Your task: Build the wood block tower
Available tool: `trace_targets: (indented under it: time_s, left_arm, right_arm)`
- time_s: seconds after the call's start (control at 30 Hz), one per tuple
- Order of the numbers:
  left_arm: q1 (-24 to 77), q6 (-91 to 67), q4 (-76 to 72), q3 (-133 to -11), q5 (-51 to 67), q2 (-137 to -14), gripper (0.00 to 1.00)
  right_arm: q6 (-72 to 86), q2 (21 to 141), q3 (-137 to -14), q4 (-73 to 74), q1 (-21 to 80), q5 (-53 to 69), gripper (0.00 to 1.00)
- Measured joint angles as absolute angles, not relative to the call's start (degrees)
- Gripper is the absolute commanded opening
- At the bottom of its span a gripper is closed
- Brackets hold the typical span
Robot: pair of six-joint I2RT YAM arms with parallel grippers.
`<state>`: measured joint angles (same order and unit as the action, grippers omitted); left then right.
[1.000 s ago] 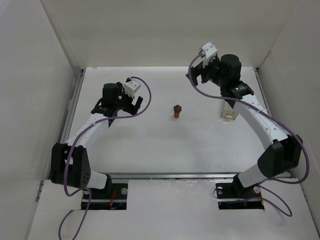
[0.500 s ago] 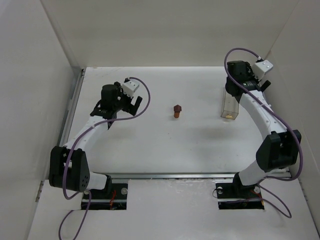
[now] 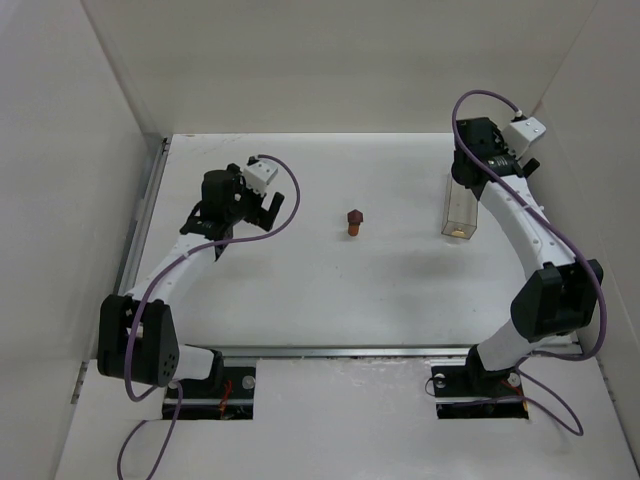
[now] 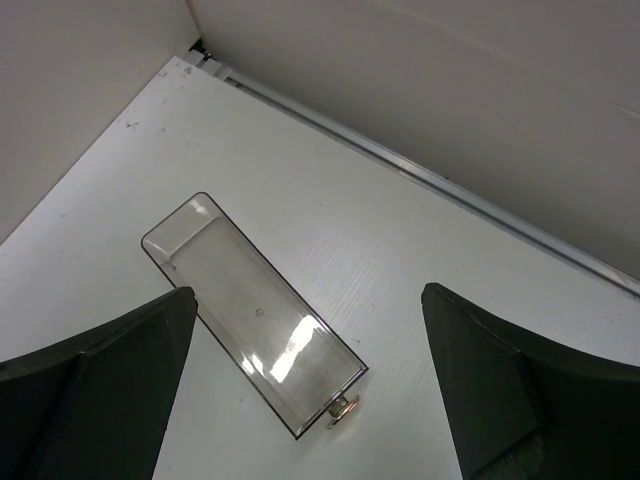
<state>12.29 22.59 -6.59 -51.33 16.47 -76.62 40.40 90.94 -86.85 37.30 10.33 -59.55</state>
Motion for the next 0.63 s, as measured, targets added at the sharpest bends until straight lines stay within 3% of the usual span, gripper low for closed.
trace_targets:
  time_s: [0.63]
  left_arm:
    - [12.3, 22.3, -7.5, -50.1, 16.5, -75.9, 1.0]
  right_arm:
    - [41.0, 90.9, -86.9, 38.2, 11.0, -61.0, 1.0]
